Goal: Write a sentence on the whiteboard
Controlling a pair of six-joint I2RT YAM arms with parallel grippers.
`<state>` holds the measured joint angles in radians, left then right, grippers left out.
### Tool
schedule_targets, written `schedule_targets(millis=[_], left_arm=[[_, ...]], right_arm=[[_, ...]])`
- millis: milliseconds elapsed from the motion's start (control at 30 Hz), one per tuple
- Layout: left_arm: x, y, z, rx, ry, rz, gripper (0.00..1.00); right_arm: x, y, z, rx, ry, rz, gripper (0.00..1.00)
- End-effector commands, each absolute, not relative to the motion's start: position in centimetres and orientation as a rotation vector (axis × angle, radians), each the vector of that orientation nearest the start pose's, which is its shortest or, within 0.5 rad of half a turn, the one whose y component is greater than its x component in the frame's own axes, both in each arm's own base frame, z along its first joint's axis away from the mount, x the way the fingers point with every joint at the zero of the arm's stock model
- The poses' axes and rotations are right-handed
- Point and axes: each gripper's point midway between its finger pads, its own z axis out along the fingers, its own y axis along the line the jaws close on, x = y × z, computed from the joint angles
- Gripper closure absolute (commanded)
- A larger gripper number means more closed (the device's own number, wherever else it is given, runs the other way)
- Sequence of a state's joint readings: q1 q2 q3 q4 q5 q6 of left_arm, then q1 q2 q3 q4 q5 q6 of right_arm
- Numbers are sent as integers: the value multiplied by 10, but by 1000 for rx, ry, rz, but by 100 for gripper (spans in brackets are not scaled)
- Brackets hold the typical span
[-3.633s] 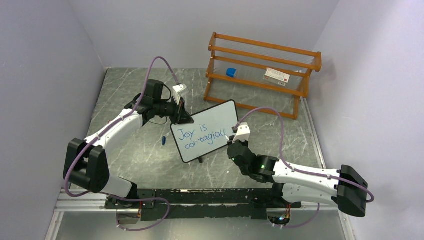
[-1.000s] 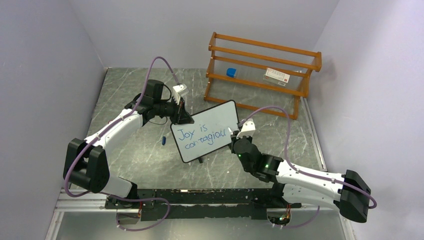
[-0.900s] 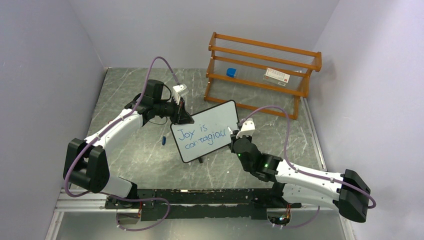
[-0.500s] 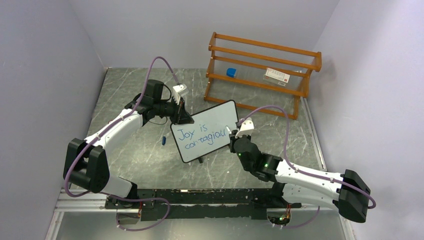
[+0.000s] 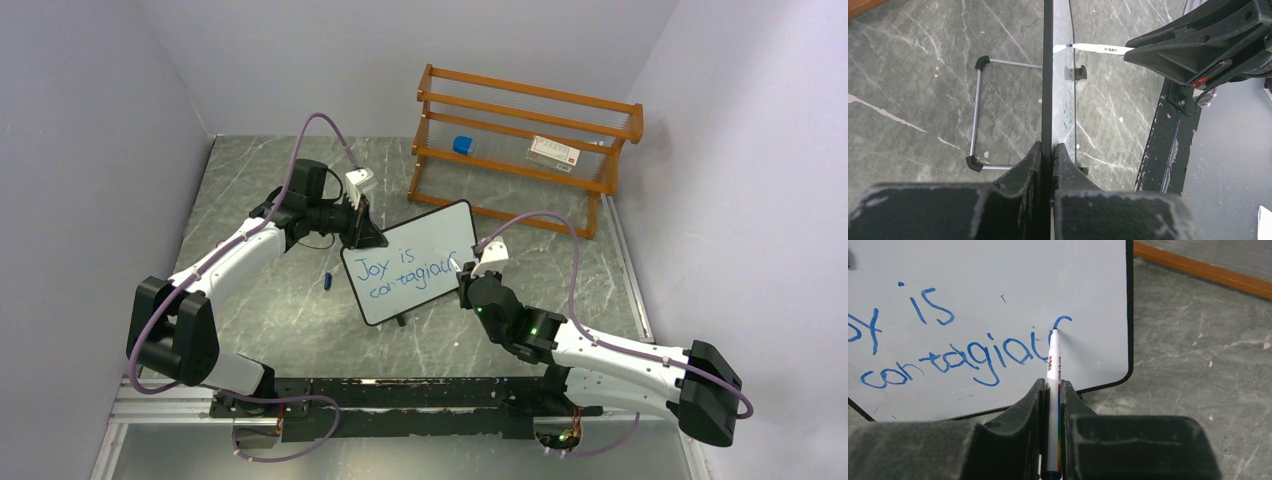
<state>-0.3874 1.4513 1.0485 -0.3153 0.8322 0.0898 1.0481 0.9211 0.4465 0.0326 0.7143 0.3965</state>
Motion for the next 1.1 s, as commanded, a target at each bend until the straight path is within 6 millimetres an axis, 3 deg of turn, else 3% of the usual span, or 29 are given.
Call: schedule_targets(millis=[0,333,600,1067], left_arm=[[289,-233,136,960,2152,-943,95],[289,-233,136,958,2152,-945,95],[288,-234,136,959,2152,-950,95],[288,-234,136,958,2151,-950,95]], right_arm=[[227,184,121,-161,1953,219,100],[227,172,116,-88,1963,177,100],[222,184,109,-136,1991,235,100],[223,195,128,-146,1940,325,100]])
